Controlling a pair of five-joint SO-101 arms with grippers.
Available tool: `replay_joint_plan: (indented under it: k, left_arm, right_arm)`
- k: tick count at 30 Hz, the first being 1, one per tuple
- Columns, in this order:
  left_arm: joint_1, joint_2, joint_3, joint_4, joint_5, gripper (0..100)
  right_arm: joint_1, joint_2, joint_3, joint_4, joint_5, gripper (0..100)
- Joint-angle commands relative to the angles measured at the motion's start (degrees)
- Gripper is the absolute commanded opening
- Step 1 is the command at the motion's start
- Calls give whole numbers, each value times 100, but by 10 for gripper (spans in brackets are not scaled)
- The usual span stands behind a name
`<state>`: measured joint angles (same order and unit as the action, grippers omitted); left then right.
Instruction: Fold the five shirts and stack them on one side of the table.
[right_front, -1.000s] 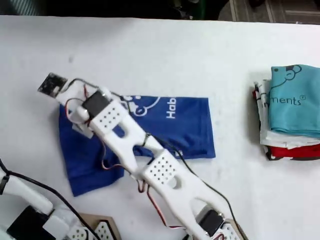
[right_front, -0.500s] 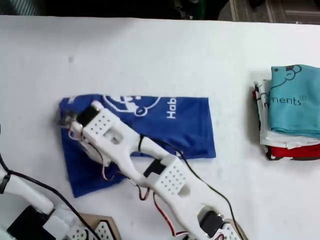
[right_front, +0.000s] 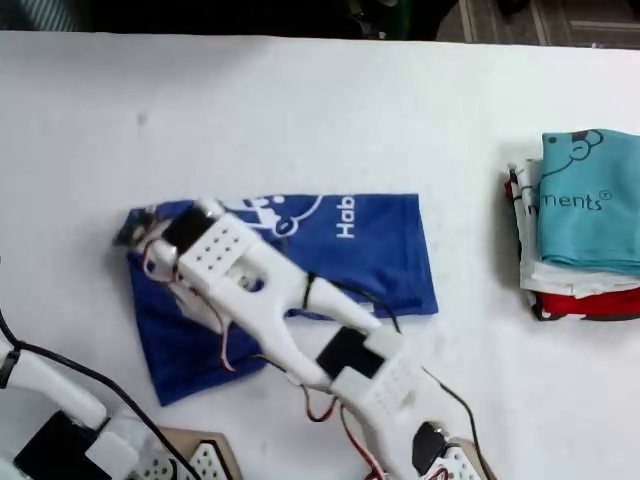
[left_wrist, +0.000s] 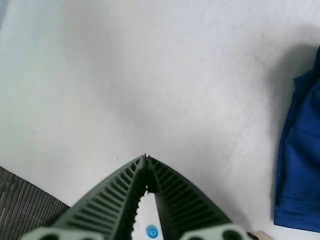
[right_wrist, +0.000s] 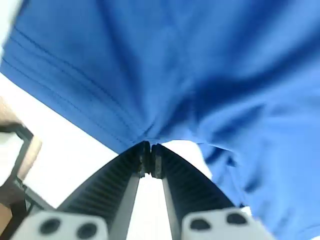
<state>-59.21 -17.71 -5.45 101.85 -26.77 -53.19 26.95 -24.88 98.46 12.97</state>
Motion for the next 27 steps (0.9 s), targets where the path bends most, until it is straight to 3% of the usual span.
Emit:
replay_joint_plan:
  k: [1,10,19,23,27]
  left_arm:
    - [31,-207,-220,0,26,23]
    - [31,-207,-220,0,26,23]
    - [40,-207,-220,0,9,23]
    - [40,-207,-220,0,0,23]
    - [40,-207,-220,0,0,23]
  right_arm:
    - [585,-602,-343,-4,-53,17]
    - [2844,-13,220,-4,0,17]
    - [3925,382,1565,-101,695,17]
    - [4567,585,1609,-523,1081,17]
    - [4743,558,1459,-673,1336,17]
